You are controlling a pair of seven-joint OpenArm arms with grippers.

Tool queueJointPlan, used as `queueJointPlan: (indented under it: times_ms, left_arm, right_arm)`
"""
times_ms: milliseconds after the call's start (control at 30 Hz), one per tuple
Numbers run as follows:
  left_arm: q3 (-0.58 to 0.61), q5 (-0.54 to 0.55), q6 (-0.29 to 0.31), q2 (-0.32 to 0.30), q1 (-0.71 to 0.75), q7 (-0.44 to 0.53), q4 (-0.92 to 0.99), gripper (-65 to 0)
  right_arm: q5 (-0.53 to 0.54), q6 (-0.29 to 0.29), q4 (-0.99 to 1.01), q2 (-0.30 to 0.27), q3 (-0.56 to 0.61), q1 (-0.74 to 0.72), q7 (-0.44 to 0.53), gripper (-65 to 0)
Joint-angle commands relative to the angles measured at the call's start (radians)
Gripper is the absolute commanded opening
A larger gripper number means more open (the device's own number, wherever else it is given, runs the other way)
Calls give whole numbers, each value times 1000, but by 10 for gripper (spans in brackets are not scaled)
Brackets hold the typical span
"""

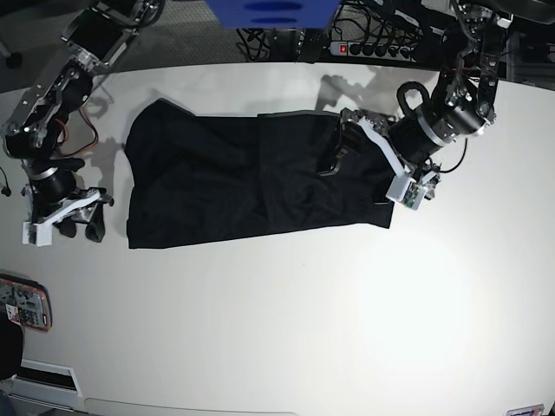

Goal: Fold the T-shirt properly
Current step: 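Withdraw the left gripper from the folded shirt and raise it, then grasp the black shirt's end with the right gripper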

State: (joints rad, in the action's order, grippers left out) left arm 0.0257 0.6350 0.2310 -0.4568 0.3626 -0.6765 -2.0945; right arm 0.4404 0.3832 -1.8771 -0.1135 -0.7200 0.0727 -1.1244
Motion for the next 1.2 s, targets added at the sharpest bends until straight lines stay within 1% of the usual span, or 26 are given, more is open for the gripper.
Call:
queueJointPlan:
  times_ms: [0, 100, 167, 267, 367, 433, 700, 833, 900, 967, 1167]
  left_arm:
    - [-4, -25, 1, -3, 20, 37, -25, 0]
    - [-4, -134, 0, -1, 74, 96, -28, 0]
    - [-4, -172, 0, -1, 109, 136, -28, 0]
    - [-4, -208, 0, -1, 140, 202, -28, 0]
    - [-4, -218, 0, -1, 171, 257, -28, 0]
    - [-2, -218, 0, -1, 174, 257, -28, 0]
    - [0, -218, 0, -1, 175, 257, -27, 0]
    - [0, -218, 0, -1, 175, 257, -27, 0]
    - [0, -218, 0, -1, 175, 257, -27, 0]
    - [0, -218, 0, -1, 175, 257, -27, 0]
    - [0, -218, 0, -1, 175, 257, -27, 0]
  right_arm:
    - [11, 6, -8, 1, 1, 2, 5, -316]
    - [11, 6, 14, 1, 3, 5, 4, -316]
    - [11, 6, 41, 1, 4, 23, 4, -316]
    - [10, 6, 92, 1, 6, 36, 4, -316]
    - [10, 6, 130, 1, 7, 40, 4, -316]
    - [10, 6, 156, 1, 17, 40, 4, -316]
    - [10, 6, 245, -1, 130, 32, 16, -316]
    - [10, 6, 319, -1, 145, 34, 96, -316]
    - [10, 6, 354, -1, 145, 36, 119, -316]
    - [10, 6, 376, -1, 158, 37, 134, -316]
    - [10, 6, 370, 2, 257, 39, 146, -317]
